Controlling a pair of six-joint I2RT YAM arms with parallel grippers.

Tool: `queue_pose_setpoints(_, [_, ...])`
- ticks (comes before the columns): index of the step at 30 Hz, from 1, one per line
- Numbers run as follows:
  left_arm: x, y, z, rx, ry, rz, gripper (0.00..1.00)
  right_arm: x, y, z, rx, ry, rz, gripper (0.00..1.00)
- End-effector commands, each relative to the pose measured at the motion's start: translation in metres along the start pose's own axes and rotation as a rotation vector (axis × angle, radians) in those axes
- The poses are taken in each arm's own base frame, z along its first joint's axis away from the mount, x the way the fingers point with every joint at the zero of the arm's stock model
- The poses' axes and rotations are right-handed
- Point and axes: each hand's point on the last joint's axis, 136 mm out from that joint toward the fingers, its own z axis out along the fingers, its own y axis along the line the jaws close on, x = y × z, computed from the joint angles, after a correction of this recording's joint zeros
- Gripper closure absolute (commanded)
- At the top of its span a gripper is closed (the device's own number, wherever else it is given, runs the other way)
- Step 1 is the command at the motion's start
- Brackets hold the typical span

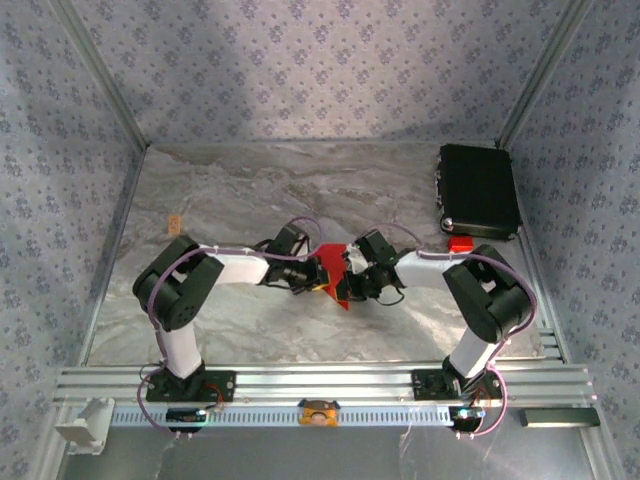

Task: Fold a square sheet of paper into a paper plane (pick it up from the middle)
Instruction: Third fold the triangle at the center of the table.

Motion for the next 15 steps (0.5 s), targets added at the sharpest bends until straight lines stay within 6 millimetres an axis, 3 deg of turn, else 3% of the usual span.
queue_pose_setpoints(1, [-0.022, 0.021, -0.003, -0.054, -0.053, -0.026, 1.0, 0.034, -0.035, 0.003, 0.122, 0.093, 0.095, 1.0])
queue_pose_setpoints(11, [-0.04, 0.037, -0.018, -0.061, -0.101, -0.041, 1.0, 0.033, -0.032, 0.002, 0.101, 0.085, 0.093, 1.0])
queue_pose_setpoints(15, [-0.048, 0.022, -0.032, -0.03, -0.141, -0.023, 1.0, 0.032, -0.031, 0.002, 0.09, 0.083, 0.09, 1.0])
